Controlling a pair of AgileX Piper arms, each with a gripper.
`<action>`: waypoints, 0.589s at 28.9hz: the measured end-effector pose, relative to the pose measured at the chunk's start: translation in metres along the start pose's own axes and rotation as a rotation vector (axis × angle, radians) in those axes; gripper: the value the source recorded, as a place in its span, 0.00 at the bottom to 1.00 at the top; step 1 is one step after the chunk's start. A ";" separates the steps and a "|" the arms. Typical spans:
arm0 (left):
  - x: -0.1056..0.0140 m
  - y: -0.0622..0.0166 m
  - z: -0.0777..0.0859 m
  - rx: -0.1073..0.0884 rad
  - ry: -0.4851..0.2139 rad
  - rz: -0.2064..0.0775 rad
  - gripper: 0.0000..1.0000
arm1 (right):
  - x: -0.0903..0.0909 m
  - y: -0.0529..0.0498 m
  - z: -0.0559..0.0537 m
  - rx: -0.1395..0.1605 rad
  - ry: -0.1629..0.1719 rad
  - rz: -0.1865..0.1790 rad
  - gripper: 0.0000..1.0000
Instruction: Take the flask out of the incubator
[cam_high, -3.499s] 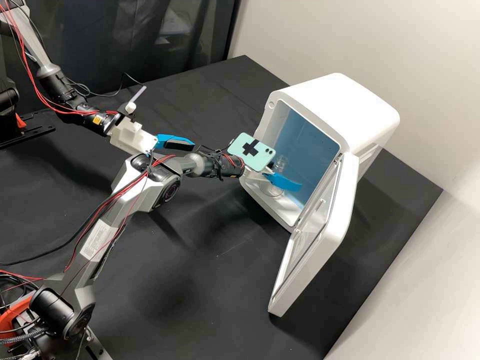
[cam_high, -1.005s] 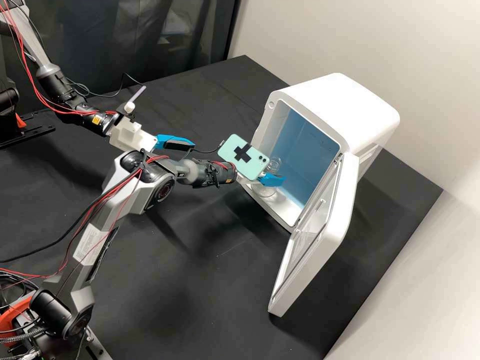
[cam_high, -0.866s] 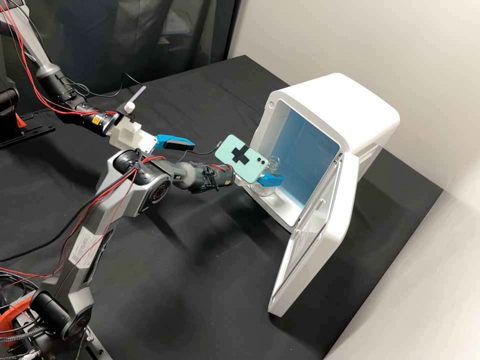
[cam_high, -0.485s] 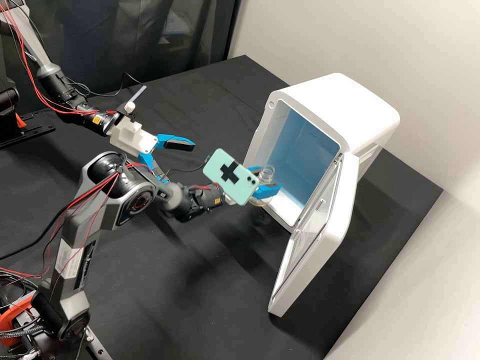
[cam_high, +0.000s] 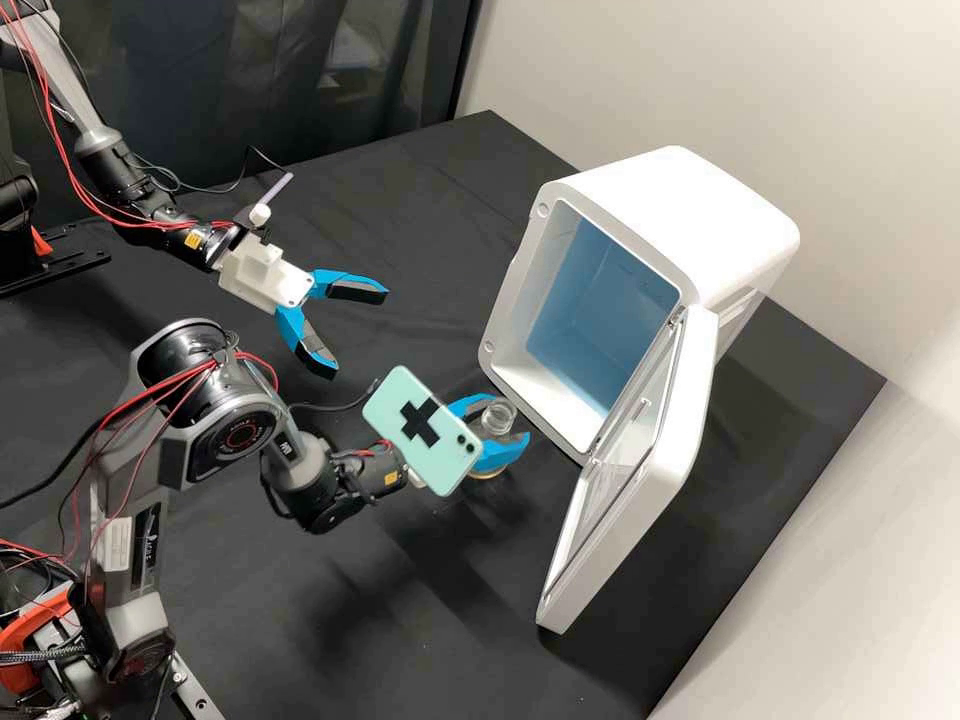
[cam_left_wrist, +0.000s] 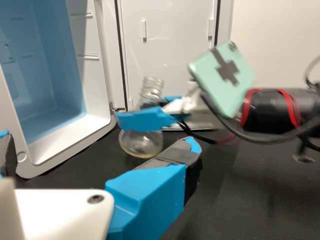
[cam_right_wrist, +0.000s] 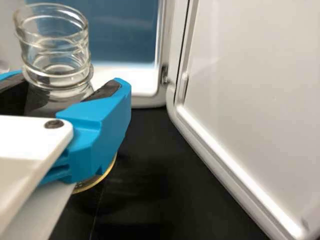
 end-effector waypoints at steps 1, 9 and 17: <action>-0.001 -0.0001 0.000 0.002 -0.001 -0.001 1.00 | -0.004 -0.002 0.002 -0.001 -0.004 -0.011 0.00; -0.006 0.0050 0.000 0.003 -0.010 0.016 1.00 | -0.024 -0.018 0.014 -0.012 -0.015 -0.080 0.00; -0.008 0.0081 0.002 0.010 -0.020 0.032 1.00 | -0.016 -0.034 0.026 -0.067 0.008 -0.064 0.00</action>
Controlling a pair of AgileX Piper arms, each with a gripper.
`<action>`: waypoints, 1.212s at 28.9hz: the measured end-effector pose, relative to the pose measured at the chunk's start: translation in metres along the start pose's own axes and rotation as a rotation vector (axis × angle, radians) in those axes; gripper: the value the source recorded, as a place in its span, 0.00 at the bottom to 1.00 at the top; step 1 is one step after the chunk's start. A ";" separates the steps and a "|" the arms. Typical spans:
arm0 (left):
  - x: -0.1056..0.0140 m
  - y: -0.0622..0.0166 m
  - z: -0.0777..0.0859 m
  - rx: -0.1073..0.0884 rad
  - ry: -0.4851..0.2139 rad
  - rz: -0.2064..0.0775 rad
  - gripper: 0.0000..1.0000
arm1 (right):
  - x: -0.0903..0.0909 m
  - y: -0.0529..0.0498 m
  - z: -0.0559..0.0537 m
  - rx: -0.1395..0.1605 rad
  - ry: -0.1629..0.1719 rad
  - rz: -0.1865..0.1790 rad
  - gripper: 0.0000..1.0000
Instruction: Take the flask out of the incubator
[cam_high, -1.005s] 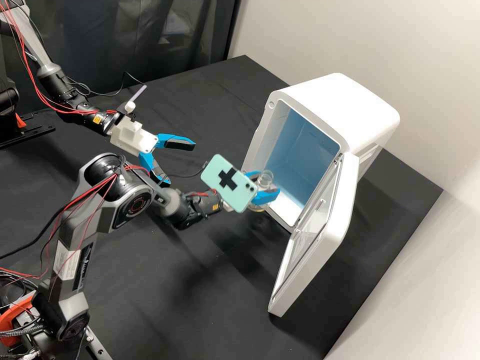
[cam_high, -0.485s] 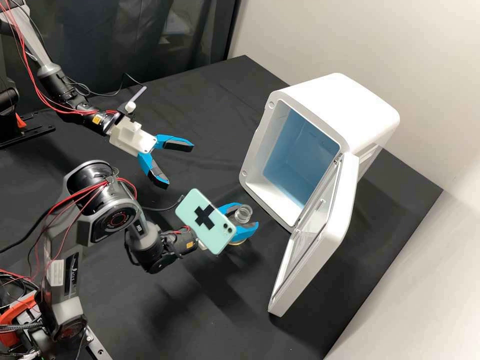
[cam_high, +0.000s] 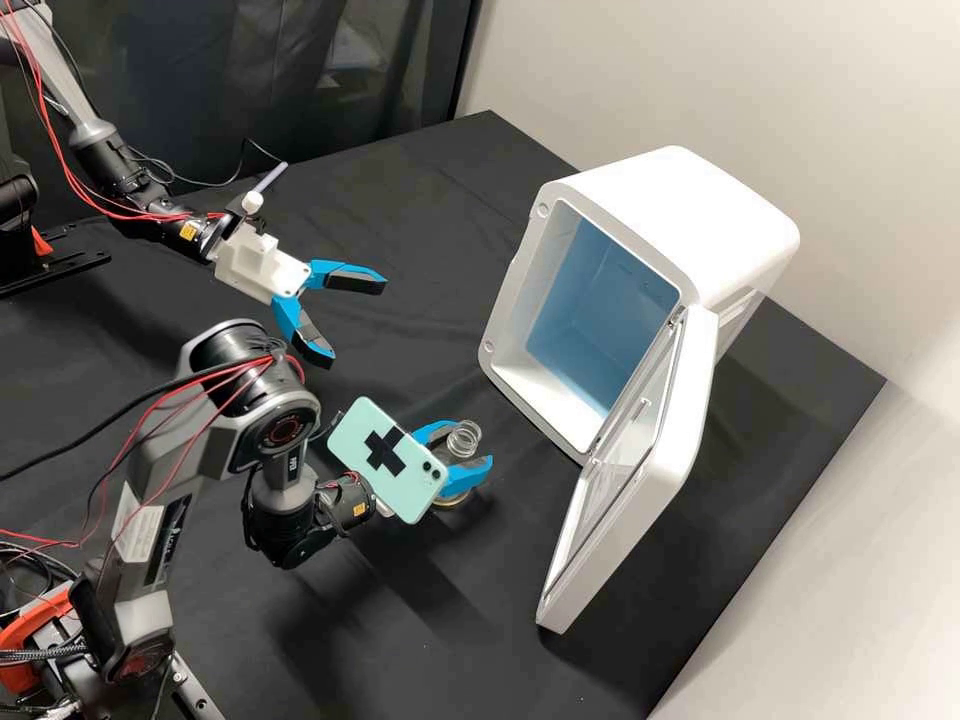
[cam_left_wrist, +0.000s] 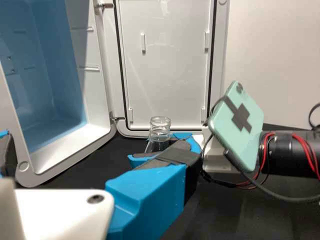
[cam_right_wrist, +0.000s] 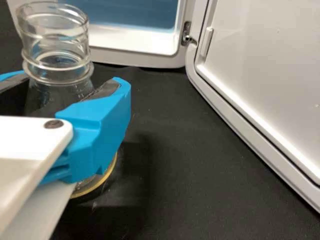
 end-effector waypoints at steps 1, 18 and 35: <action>0.000 0.0005 0.000 0.000 -0.001 0.004 1.00 | 0.001 -0.002 0.002 -0.007 -0.005 -0.004 0.00; -0.003 0.0011 0.000 -0.008 -0.001 0.007 1.00 | 0.006 -0.005 0.007 -0.007 -0.050 -0.004 1.00; -0.004 0.0003 -0.003 -0.009 0.006 0.005 1.00 | 0.000 -0.007 0.009 0.000 -0.098 -0.060 1.00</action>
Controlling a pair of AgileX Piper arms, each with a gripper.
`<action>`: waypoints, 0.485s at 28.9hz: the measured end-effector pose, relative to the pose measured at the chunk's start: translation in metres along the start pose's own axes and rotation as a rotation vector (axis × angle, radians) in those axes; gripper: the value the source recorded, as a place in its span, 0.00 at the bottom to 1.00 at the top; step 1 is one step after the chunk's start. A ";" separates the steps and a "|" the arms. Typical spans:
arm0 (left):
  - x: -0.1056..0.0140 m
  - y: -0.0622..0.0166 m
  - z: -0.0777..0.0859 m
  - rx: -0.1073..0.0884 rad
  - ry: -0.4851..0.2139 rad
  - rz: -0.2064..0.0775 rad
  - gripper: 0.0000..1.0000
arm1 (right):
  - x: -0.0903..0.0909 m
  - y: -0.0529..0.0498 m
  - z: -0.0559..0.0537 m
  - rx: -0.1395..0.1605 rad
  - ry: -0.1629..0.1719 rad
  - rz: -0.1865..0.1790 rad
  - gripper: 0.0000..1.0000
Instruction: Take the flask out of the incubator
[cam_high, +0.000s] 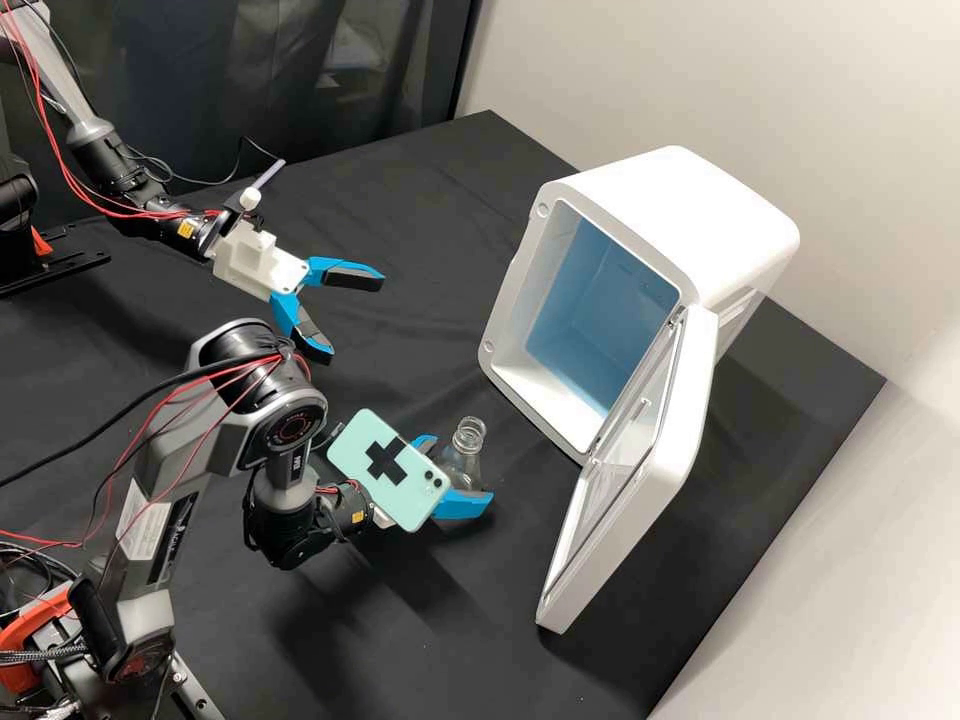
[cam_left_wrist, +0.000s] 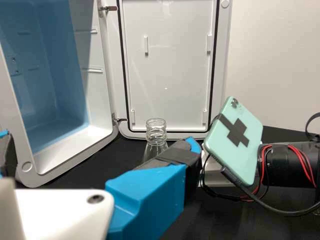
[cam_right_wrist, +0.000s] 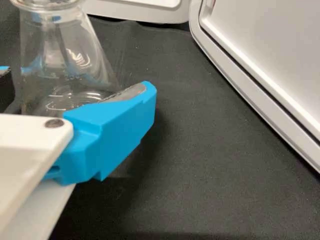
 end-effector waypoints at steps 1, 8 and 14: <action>0.000 -0.0005 0.000 0.000 0.000 -0.002 1.00 | 0.000 0.000 0.000 0.000 0.000 0.000 1.00; -0.001 -0.0011 0.000 0.000 0.001 -0.004 1.00 | -0.001 0.001 -0.002 0.034 0.014 -0.003 1.00; -0.001 -0.0011 0.000 0.000 0.001 -0.004 1.00 | -0.006 0.007 -0.003 0.088 0.042 0.001 1.00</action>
